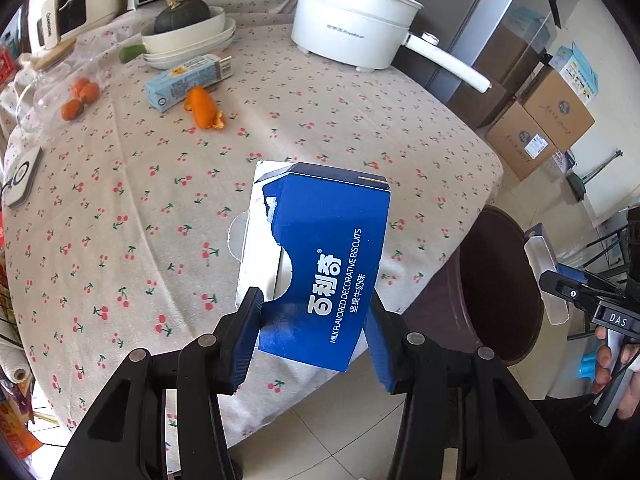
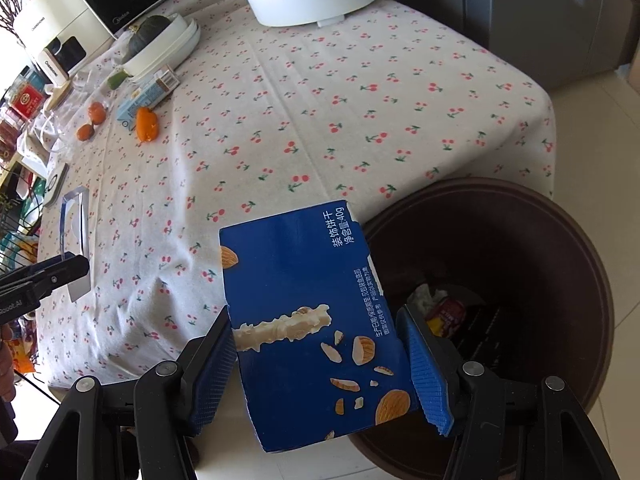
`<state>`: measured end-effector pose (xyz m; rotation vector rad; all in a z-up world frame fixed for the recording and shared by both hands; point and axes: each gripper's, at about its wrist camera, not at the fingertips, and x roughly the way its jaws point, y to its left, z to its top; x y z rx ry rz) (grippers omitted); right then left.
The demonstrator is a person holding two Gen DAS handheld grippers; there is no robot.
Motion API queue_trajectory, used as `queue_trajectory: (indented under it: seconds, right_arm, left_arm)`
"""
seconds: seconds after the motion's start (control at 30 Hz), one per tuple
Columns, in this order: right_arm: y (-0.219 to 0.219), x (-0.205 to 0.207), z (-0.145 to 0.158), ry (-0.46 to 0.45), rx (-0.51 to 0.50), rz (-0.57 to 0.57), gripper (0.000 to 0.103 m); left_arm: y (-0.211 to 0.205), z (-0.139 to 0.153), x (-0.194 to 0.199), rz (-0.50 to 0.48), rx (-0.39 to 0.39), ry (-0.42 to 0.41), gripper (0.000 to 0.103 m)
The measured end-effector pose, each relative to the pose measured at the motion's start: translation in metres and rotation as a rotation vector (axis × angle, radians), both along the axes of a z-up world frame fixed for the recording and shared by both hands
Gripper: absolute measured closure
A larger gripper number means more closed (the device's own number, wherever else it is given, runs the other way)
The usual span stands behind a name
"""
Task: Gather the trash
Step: 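Carry both boxes over the brown bin and open both tools to drop them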
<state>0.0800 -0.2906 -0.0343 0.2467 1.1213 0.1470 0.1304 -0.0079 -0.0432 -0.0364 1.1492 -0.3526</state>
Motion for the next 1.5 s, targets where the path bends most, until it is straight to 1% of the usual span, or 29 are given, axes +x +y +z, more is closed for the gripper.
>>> queue_trajectory:
  seconds: [0.13, 0.23, 0.43, 0.63, 0.87, 0.97, 1.03, 1.1, 1.17, 1.5]
  right_arm:
    - [-0.017, -0.006, -0.003, 0.007, -0.007, -0.031, 0.035]
    - [-0.034, -0.011, -0.005, 0.013, -0.013, -0.061, 0.035]
    - [-0.067, -0.025, -0.013, 0.035, -0.027, -0.116, 0.035]
    - [-0.098, -0.041, -0.018, 0.048, -0.045, -0.167, 0.035]
    - [-0.126, -0.056, -0.027, 0.082, -0.057, -0.217, 0.035]
    - [-0.136, -0.06, -0.027, 0.081, -0.055, -0.229, 0.035]
    - [-0.141, -0.061, -0.027, 0.081, -0.051, -0.238, 0.035]
    - [-0.144, -0.063, -0.026, 0.08, -0.05, -0.243, 0.035]
    - [-0.145, -0.063, -0.026, 0.08, -0.049, -0.244, 0.035]
    - [-0.134, -0.057, -0.027, 0.082, -0.059, -0.221, 0.035]
  left_arm:
    - [-0.03, 0.004, -0.007, -0.064, -0.012, -0.006, 0.051]
    - [-0.057, 0.002, -0.013, -0.115, -0.006, -0.005, 0.051]
    - [-0.11, -0.008, -0.023, -0.215, 0.008, 0.016, 0.051]
    - [-0.165, -0.018, -0.031, -0.308, 0.002, 0.031, 0.051]
    - [-0.214, -0.032, -0.04, -0.387, -0.011, 0.043, 0.051]
    - [-0.223, -0.035, -0.041, -0.411, -0.01, 0.014, 0.048]
    - [-0.226, -0.037, -0.039, -0.417, 0.004, -0.001, 0.043]
    - [-0.225, -0.037, -0.038, -0.405, 0.004, -0.007, 0.027]
    - [-0.222, -0.037, -0.035, -0.386, 0.001, -0.011, 0.023]
    - [-0.192, -0.031, -0.029, -0.324, 0.029, -0.013, 0.021]
